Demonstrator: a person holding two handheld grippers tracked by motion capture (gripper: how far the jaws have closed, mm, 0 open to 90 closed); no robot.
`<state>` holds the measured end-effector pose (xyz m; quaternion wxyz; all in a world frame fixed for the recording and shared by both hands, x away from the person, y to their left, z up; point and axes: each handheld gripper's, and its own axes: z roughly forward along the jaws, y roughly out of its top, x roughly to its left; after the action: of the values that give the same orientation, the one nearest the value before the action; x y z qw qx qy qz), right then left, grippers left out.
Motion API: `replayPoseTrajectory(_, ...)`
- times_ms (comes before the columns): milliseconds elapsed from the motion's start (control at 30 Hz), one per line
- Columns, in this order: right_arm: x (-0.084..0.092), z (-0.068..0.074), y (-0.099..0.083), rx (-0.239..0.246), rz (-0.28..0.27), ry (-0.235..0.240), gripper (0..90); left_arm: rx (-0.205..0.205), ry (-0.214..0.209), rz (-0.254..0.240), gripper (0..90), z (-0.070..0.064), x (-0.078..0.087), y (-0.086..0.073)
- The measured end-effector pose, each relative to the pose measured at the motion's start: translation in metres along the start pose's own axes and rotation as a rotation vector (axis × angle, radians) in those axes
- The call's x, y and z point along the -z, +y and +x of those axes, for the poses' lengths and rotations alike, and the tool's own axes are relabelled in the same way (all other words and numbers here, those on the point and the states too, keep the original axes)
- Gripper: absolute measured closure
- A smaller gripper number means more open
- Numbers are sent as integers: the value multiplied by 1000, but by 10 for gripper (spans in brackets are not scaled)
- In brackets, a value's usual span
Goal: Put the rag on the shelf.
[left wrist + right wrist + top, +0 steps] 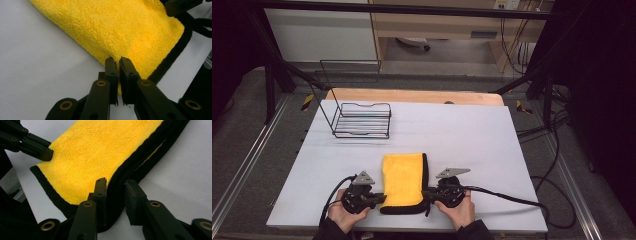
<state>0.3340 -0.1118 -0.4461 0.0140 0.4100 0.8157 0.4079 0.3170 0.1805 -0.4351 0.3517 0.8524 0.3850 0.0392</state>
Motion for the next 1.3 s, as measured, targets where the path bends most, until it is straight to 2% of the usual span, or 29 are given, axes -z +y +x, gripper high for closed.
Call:
replayPoseTrajectory(33,1,-1,1,36,-6,-5,641,-3,-2,-5,827,0,0,0)
replayPoseTrajectory(67,2,-3,2,55,-10,-15,612,-7,-5,-5,808,1,2,0)
replayPoseTrajectory(133,3,-4,3,68,-19,-22,585,-9,-4,-23,786,3,5,0)
replayPoseTrajectory(167,7,-9,4,82,-44,-27,492,-10,5,-35,700,4,7,0)
replayPoseTrajectory(200,7,-9,4,82,-44,-27,492,-10,9,-47,700,6,10,1)
replayPoseTrajectory(267,11,-14,6,92,-69,-38,417,-7,15,-79,622,10,12,2)
replayPoseTrajectory(300,15,-20,7,89,-68,-47,387,-4,24,-88,536,12,13,3)
replayPoseTrajectory(400,17,-29,7,85,-88,-61,311,-5,46,-107,416,20,15,7)
replayPoseTrajectory(433,17,-29,7,85,-88,-61,311,-7,54,-113,416,22,15,8)
replayPoseTrajectory(633,19,-42,8,110,-76,-101,130,-13,82,-111,213,34,12,21)
replayPoseTrajectory(767,19,-44,9,124,-62,-113,107,-17,112,-109,177,42,9,31)
replayPoseTrajectory(1033,19,-45,10,141,-63,-130,71,10,147,-127,160,63,0,49)
replayPoseTrajectory(1133,19,-45,10,143,-61,-134,69,27,163,-124,166,71,-7,55)
replayPoseTrajectory(1233,19,-45,10,144,-61,-137,71,20,194,-114,191,76,-15,62)
replayPoseTrajectory(1300,20,-45,10,144,-59,-138,72,36,201,-129,229,79,-19,64)
